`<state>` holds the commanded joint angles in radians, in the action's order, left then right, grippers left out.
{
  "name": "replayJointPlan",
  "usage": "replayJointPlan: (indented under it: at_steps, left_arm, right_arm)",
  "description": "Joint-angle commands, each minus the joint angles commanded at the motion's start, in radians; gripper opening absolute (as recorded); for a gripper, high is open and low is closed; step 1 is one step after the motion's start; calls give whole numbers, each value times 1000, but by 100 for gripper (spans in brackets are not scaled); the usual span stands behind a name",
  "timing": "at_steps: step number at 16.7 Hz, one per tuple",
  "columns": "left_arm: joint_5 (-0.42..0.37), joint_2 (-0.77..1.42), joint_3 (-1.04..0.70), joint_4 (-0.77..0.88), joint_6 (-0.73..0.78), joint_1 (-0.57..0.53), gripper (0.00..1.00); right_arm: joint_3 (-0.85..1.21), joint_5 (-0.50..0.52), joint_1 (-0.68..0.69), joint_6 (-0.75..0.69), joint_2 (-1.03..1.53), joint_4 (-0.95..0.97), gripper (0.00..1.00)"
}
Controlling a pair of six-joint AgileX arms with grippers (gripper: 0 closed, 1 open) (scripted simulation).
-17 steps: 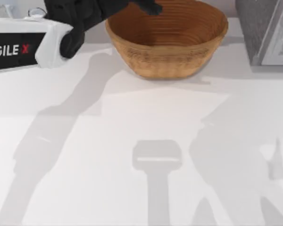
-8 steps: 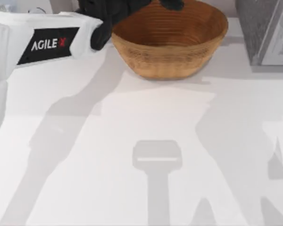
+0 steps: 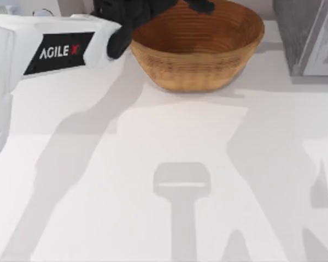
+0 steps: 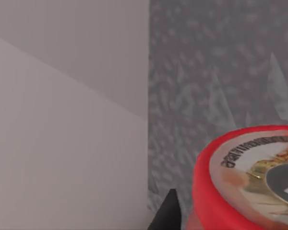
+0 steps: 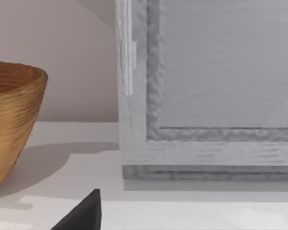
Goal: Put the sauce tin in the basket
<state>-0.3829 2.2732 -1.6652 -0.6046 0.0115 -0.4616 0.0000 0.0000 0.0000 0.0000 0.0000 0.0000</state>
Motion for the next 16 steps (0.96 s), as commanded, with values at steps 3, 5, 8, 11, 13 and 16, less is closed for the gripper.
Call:
replayJointPlan:
  at_steps: [3, 5, 8, 11, 13, 16]
  left_arm:
    - [0, 0, 0, 0, 0, 0, 45]
    - [0, 0, 0, 0, 0, 0, 60]
    - [0, 0, 0, 0, 0, 0, 83]
    - [0, 0, 0, 0, 0, 0, 100]
    - [0, 0, 0, 0, 0, 0, 100]
    - [0, 0, 0, 0, 0, 0, 100]
  right_arm:
    - [0, 0, 0, 0, 0, 0, 100]
    - [0, 0, 0, 0, 0, 0, 100]
    - [0, 0, 0, 0, 0, 0, 100]
    - [0, 0, 0, 0, 0, 0, 100]
    - [0, 0, 0, 0, 0, 0, 100]
    - [0, 0, 0, 0, 0, 0, 100]
